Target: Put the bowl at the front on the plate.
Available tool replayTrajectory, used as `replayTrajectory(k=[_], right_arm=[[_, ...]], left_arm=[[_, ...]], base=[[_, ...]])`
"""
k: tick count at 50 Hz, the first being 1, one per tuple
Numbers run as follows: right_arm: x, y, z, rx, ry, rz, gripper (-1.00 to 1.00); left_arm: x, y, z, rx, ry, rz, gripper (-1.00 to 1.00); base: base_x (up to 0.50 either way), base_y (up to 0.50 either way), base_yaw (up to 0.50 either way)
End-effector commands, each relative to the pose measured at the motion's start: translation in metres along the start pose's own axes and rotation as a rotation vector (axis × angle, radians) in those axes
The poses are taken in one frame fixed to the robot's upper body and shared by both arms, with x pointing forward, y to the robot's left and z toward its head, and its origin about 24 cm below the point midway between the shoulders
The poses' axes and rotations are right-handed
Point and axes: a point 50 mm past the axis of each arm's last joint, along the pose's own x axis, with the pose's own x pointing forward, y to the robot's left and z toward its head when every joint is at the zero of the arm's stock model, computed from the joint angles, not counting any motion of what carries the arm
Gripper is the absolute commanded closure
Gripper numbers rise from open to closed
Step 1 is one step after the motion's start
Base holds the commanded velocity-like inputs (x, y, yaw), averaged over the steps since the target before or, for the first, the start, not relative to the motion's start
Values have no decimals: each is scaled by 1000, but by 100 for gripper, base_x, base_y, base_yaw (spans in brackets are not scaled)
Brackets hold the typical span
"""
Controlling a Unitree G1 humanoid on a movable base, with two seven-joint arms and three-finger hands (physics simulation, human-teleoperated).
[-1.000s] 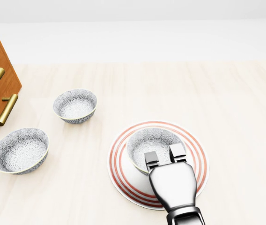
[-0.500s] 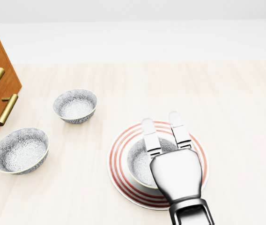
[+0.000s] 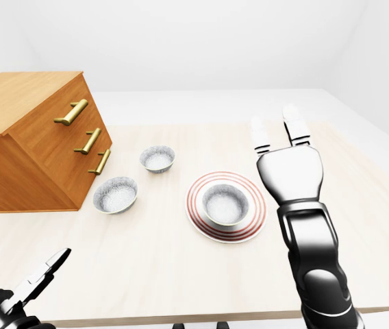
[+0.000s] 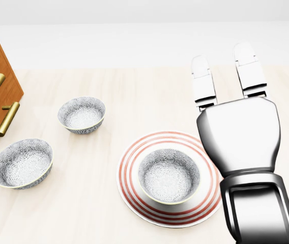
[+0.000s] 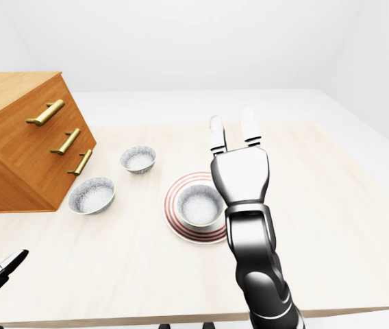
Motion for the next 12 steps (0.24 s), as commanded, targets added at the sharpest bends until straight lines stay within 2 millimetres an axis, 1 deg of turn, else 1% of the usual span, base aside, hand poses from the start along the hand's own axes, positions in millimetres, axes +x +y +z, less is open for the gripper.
replayTrajectory(k=[1, 7, 10, 11, 12], right_arm=[[3, -26, -10, 21, 52, -83, -100], [3, -32, -3, 76, 30, -102, -100], [1, -43, 0, 137, 30, -158, -100], [-2, -53, 6, 202, 9, -211, -100], [-2, -50, 3, 176, 24, -224, -100]], left_arm=[[0, 0, -1, 11, -2, -4, -100], [-1, 1, -1, 3, 7, -14, -100], [-1, 1, -2, -4, 13, -20, -100], [-2, 1, -2, -4, 5, -16, -100], [-2, 1, -2, -6, 7, -16, -100]], base=[[0, 0, 0], [0, 0, 0], [0, 0, 0], [0, 0, 0], [0, 0, 0]])
